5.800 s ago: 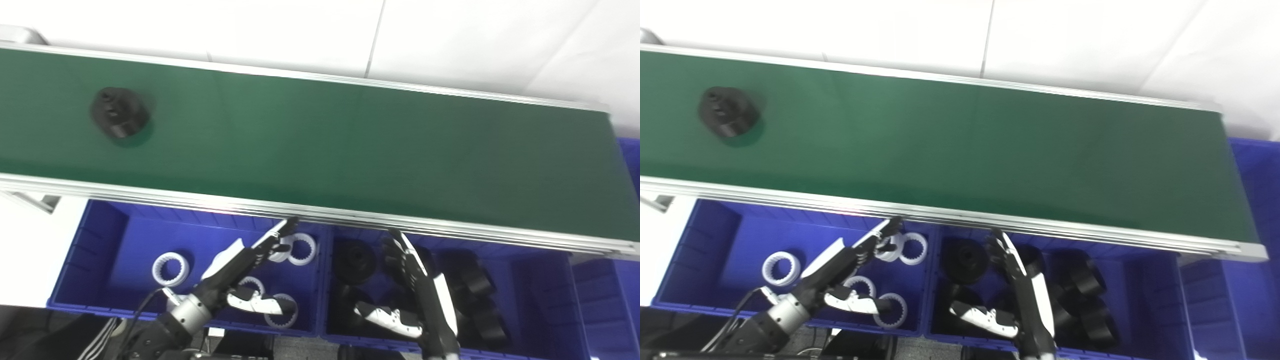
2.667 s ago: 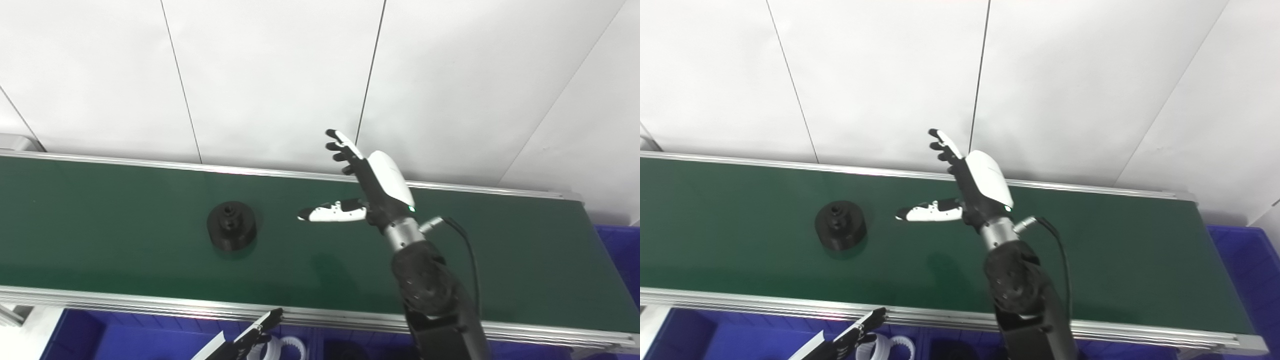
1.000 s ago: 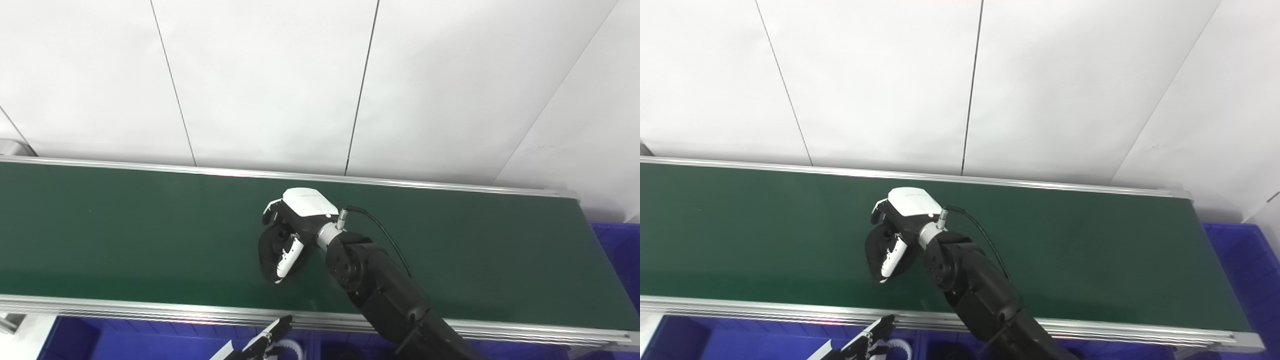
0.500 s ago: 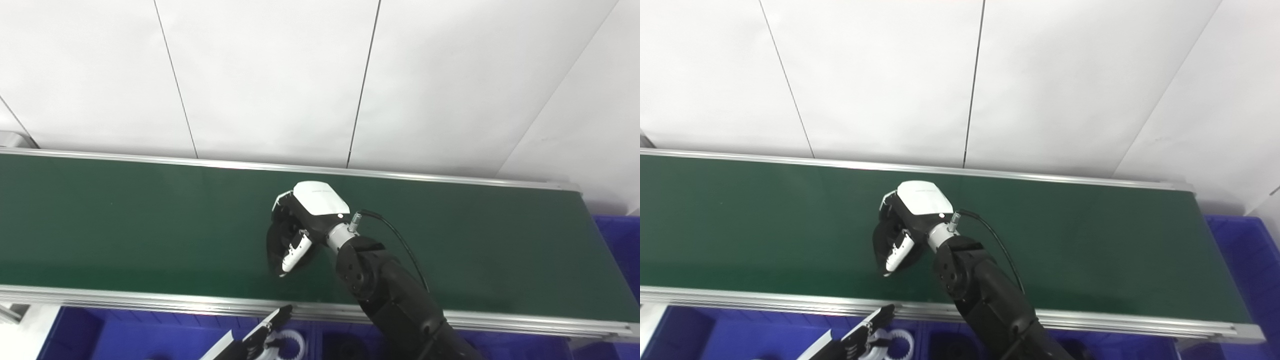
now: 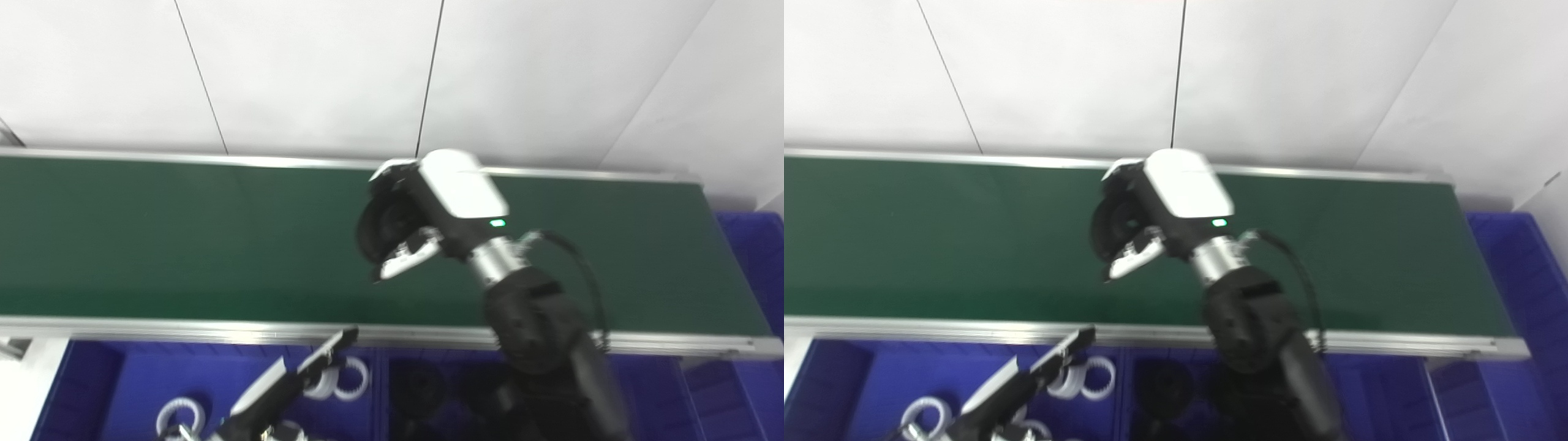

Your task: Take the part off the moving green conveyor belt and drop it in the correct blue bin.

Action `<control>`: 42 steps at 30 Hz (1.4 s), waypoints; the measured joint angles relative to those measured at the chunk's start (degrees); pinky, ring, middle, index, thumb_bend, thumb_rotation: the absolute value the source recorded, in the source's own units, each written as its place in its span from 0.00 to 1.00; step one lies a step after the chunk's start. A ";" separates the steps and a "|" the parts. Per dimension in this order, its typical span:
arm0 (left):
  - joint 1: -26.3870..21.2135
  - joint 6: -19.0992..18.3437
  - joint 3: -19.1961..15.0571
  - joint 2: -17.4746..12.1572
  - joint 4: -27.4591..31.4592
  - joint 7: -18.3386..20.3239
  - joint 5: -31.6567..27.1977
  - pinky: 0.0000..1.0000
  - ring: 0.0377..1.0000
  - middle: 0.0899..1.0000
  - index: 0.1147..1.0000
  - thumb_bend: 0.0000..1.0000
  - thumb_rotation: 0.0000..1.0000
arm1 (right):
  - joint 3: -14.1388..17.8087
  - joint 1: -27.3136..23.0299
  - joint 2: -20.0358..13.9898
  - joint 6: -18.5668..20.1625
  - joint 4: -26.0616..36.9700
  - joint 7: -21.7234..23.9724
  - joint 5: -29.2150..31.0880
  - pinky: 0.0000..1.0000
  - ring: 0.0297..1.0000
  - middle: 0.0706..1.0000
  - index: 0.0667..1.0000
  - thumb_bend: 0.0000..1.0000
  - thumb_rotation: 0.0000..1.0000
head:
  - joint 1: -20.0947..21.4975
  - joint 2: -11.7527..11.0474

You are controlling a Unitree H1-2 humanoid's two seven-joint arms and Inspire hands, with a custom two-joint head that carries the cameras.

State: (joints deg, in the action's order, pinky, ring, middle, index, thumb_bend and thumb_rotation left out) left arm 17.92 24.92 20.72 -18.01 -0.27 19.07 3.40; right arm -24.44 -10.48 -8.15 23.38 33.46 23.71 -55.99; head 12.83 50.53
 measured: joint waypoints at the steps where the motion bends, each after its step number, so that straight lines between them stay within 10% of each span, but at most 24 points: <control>1: 0.01 0.00 0.03 0.02 0.29 0.11 -0.39 0.90 1.00 1.00 1.00 0.86 0.31 | 0.84 1.17 -0.22 0.00 1.28 0.38 0.16 0.28 0.35 0.43 0.50 0.51 0.00 | -0.09 0.53; 9: 1.04 0.01 -0.50 0.48 3.31 1.17 -2.25 0.96 1.00 1.00 1.00 0.89 0.26 | 5.42 17.36 -0.58 -0.26 9.56 2.50 1.95 0.30 0.36 0.42 0.50 0.51 0.00 | 0.44 4.13; 18: 0.93 0.01 -1.47 0.70 3.64 1.77 -3.14 0.90 1.00 1.00 1.00 0.92 0.27 | 6.01 34.40 -0.74 -4.75 1.25 -6.20 4.87 0.23 0.36 0.43 0.48 0.51 0.00 | 0.09 5.63; 26: 0.90 -0.09 -1.96 0.76 3.78 2.08 -3.24 0.90 1.00 1.00 1.00 0.92 0.25 | 5.61 35.53 0.59 -6.89 -12.29 -13.55 6.30 0.37 0.38 0.45 0.52 0.51 0.00 | 0.61 6.07; 28: 0.91 -0.10 -2.07 0.77 3.82 2.09 -3.24 0.90 1.00 1.00 1.00 0.93 0.26 | 5.68 34.87 0.86 -7.01 -14.35 -14.80 6.94 0.46 0.52 0.44 0.49 0.52 0.00 | 0.79 6.07; 32: 0.99 -0.30 -2.12 0.77 3.88 2.49 -3.77 0.94 1.00 1.00 1.00 0.93 0.24 | 6.02 33.71 1.11 -7.44 -16.77 -16.54 9.81 0.69 0.80 0.82 0.83 0.74 0.19 | 0.70 6.07; 37: 1.01 -0.31 -2.31 0.82 3.97 2.56 -3.77 0.94 1.00 1.00 1.00 0.93 0.23 | 6.31 33.87 0.63 -12.92 -17.75 -20.82 14.45 0.88 0.94 0.94 0.93 0.79 0.36 | 0.79 6.07; 42: 1.01 -0.41 -2.33 0.87 5.17 2.85 -4.26 0.94 1.00 1.00 1.00 0.92 0.24 | 6.12 36.02 0.12 -17.78 -15.98 -23.90 17.53 0.84 0.92 0.95 0.95 0.81 0.41 | 0.53 6.16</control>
State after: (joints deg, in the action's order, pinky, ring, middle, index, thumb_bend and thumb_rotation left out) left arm 18.93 24.51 18.38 -17.14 4.90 21.92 -0.86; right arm -18.31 25.54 -8.03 5.61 17.48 -0.19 -38.46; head 13.36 56.69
